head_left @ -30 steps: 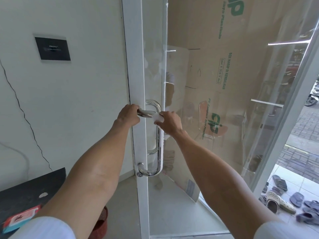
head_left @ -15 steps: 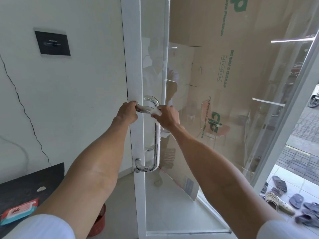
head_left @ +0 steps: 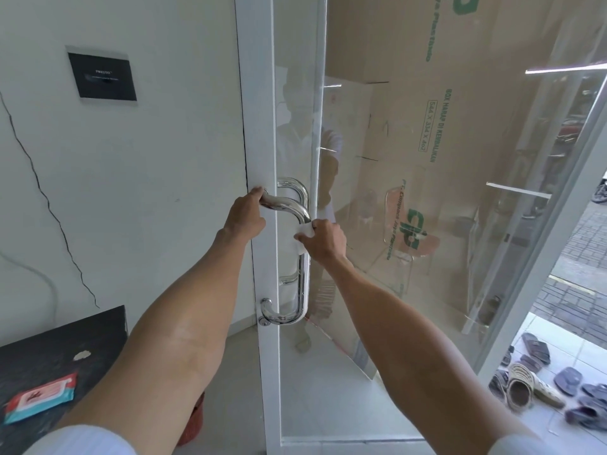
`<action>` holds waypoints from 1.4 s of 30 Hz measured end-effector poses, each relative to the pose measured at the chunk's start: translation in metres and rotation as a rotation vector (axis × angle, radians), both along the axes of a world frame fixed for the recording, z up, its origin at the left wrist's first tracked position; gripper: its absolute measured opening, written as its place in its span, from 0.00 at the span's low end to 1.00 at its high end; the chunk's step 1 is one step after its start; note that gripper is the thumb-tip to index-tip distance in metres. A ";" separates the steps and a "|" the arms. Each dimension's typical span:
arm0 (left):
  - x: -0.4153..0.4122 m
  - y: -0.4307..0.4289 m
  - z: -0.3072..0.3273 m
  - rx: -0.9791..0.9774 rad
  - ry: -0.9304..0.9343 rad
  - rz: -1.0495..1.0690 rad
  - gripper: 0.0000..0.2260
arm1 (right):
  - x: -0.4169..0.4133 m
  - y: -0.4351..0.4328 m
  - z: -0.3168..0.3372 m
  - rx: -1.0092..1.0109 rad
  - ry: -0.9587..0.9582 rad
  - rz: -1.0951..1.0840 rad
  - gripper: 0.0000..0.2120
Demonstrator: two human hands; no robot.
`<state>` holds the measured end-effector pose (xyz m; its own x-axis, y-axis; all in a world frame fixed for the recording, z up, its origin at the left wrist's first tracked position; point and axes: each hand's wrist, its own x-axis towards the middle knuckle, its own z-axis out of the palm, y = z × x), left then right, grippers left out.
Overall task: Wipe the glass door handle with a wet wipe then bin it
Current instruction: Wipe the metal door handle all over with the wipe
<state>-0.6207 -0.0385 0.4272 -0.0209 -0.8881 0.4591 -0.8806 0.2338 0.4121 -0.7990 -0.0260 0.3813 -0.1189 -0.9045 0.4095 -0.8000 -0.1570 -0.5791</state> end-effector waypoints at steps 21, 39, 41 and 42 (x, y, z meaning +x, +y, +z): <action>0.000 0.005 -0.016 -0.062 0.010 0.010 0.35 | 0.004 0.010 -0.030 0.021 -0.067 -0.037 0.17; 0.001 0.015 -0.051 0.245 -0.196 0.057 0.36 | 0.002 0.013 -0.033 -0.001 -0.101 -0.030 0.16; 0.004 0.013 -0.057 0.310 -0.284 0.063 0.35 | 0.002 0.014 -0.032 0.001 -0.115 -0.023 0.15; 0.006 0.013 -0.060 0.336 -0.311 0.074 0.34 | 0.003 0.013 -0.029 -0.010 -0.124 -0.018 0.15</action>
